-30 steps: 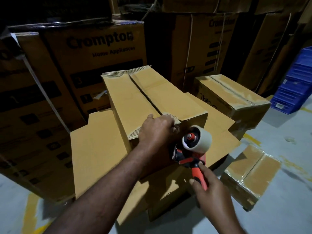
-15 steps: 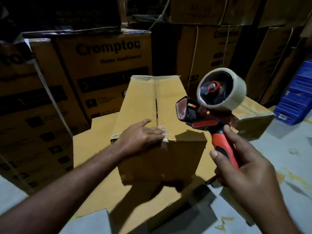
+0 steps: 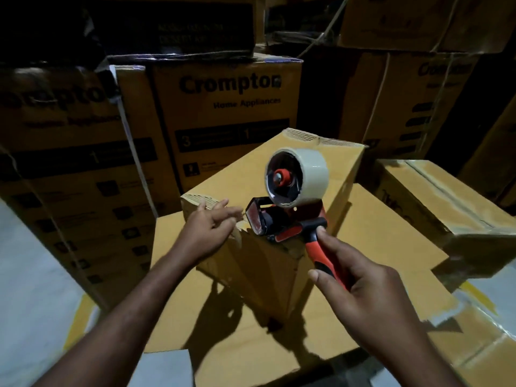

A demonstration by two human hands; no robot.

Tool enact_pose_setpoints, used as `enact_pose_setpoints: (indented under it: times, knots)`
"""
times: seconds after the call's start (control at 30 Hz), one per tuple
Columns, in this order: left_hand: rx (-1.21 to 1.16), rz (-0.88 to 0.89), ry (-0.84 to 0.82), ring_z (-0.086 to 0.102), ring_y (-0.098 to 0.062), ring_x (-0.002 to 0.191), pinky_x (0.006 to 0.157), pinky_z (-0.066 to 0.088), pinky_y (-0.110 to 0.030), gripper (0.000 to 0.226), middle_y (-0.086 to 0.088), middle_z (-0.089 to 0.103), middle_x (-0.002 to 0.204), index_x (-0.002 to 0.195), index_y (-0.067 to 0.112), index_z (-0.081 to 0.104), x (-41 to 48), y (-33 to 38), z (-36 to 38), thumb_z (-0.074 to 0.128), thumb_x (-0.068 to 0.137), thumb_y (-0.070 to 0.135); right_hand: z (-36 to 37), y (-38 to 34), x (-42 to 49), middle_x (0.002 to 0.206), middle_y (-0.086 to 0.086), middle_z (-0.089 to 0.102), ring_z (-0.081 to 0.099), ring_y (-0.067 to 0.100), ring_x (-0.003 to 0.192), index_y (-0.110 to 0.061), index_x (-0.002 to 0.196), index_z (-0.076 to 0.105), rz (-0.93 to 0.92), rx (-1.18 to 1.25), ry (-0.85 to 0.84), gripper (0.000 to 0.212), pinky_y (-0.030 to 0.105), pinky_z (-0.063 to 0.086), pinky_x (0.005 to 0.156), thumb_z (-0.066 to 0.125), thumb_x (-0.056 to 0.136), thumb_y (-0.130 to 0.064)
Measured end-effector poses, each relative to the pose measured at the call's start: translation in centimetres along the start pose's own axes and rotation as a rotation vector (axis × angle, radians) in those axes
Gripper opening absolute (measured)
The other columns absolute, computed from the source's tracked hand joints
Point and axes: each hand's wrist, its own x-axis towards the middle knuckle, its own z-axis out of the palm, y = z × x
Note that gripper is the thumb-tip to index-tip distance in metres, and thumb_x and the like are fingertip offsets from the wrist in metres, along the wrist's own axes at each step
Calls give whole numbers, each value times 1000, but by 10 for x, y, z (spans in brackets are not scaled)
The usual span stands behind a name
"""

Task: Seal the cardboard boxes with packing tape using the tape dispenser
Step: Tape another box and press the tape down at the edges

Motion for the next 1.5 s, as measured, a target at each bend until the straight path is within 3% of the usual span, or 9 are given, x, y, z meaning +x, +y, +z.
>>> enact_pose_setpoints:
  times: [0.13, 0.2, 0.33, 0.47, 0.67, 0.77, 1.07, 1.3, 1.5]
  knots:
    - [-253, -170, 410, 69, -11, 89, 83, 60, -42, 24, -2, 77, 99, 100, 18, 78, -2, 25, -3, 58, 101, 32, -7, 9, 30, 115, -45, 46, 50, -22, 109, -65, 129, 43, -143, 20, -79, 66, -1, 43, 81, 76, 82, -32]
    - [-539, -435, 254, 70, -22, 77, 70, 59, -39, 46, -10, 75, 89, 98, 9, 74, 1, 42, -12, 49, 103, 47, -9, 15, 47, 116, -47, 48, 51, -18, 112, -62, 131, 46, -220, 33, -93, 68, -1, 41, 83, 77, 81, -30]
    - [-896, -696, -155, 74, -33, 84, 71, 63, -42, 84, -23, 73, 103, 112, -1, 68, 6, 69, -31, 31, 96, 73, -13, 24, 77, 118, -58, 39, 47, -23, 115, -57, 135, 46, -368, 73, -137, 70, 0, 41, 86, 77, 80, -27]
    - [-1169, -717, -125, 75, -39, 85, 76, 62, -54, 78, -28, 71, 99, 93, -3, 69, 11, 82, -37, 45, 92, 71, -19, 37, 100, 129, -37, 51, 51, -16, 117, -46, 139, 48, -469, 124, -149, 69, 7, 46, 90, 77, 80, -26]
    - [-1334, -752, -136, 73, -46, 86, 66, 63, -52, 84, -31, 69, 111, 139, 4, 55, 12, 97, -28, 46, 91, 72, -29, 51, 123, 133, -33, 49, 50, -12, 122, -40, 140, 50, -580, 229, -186, 64, 6, 44, 92, 74, 81, -36]
    - [-1415, -748, -43, 73, -41, 85, 67, 64, -48, 78, -24, 70, 110, 132, 5, 59, 12, 101, -20, 55, 90, 69, -31, 55, 130, 135, -29, 50, 51, -7, 124, -34, 141, 50, -636, 287, -173, 65, 10, 44, 97, 77, 83, -30]
    - [-1144, -808, 59, 64, -14, 53, 50, 61, -32, 24, -14, 66, 79, 98, -2, 68, 34, 95, -40, 64, 90, 20, -22, 58, 150, 130, -30, 49, 48, -19, 119, -33, 140, 52, -653, 307, -160, 65, 4, 42, 92, 77, 80, -27]
    - [-839, -780, 59, 72, -21, 74, 53, 59, -24, 24, -18, 73, 87, 110, 0, 65, 50, 76, -51, 47, 102, 12, -2, 47, 158, 128, -30, 47, 42, -27, 115, -32, 139, 52, -642, 272, -181, 67, 1, 39, 92, 74, 76, -25]
    - [-615, -714, 245, 66, -20, 57, 54, 55, -30, 21, -12, 68, 71, 92, 1, 64, 64, 53, -59, 45, 101, 5, 21, 34, 161, 120, -37, 45, 51, -20, 98, -44, 139, 48, -568, 161, -181, 70, -1, 41, 84, 78, 79, -26]
